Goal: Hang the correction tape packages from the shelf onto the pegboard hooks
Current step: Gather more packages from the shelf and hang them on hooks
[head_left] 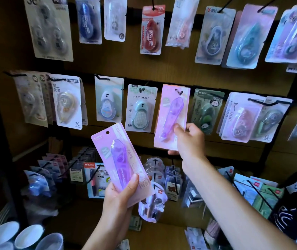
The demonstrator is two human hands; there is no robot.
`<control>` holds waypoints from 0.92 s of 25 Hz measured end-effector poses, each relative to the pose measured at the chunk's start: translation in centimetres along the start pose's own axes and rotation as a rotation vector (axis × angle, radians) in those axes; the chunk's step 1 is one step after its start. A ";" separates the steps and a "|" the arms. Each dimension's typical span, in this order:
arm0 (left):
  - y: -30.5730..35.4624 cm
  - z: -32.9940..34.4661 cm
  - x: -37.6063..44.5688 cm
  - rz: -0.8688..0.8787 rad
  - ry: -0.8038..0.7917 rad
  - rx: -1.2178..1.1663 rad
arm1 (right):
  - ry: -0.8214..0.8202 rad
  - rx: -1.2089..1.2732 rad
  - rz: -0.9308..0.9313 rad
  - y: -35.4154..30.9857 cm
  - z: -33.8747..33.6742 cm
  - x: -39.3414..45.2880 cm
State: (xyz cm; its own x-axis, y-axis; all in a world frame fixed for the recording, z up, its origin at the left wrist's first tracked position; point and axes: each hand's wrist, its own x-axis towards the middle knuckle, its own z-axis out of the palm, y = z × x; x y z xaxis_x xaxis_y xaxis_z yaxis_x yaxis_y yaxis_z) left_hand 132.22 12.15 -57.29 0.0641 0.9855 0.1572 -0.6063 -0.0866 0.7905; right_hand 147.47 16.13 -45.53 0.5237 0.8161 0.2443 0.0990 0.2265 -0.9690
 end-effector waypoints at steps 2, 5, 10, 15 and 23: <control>0.5 0.4 -0.3 -0.002 -0.045 -0.018 | -0.075 -0.056 0.140 -0.1 0.3 1.8; 0.6 0.6 -0.2 0.013 -0.110 0.027 | 0.023 -0.307 0.041 1.4 -1.4 -0.6; 0.2 0.9 -0.3 0.029 -0.231 0.275 | -0.505 0.024 -0.158 3.7 -3.0 -8.3; -0.1 1.2 0.0 0.059 -0.270 0.250 | -0.325 0.251 -0.245 2.0 -3.1 -7.3; -0.2 1.0 0.4 0.038 -0.184 0.241 | -0.292 0.185 -0.227 -2.1 -3.2 -4.4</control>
State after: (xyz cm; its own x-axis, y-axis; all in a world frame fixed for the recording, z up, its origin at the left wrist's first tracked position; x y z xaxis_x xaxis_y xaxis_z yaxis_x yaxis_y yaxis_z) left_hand 133.15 12.44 -56.74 0.2004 0.9399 0.2765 -0.4071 -0.1768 0.8961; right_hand 147.68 10.38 -44.74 0.2413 0.8452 0.4769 0.0170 0.4877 -0.8729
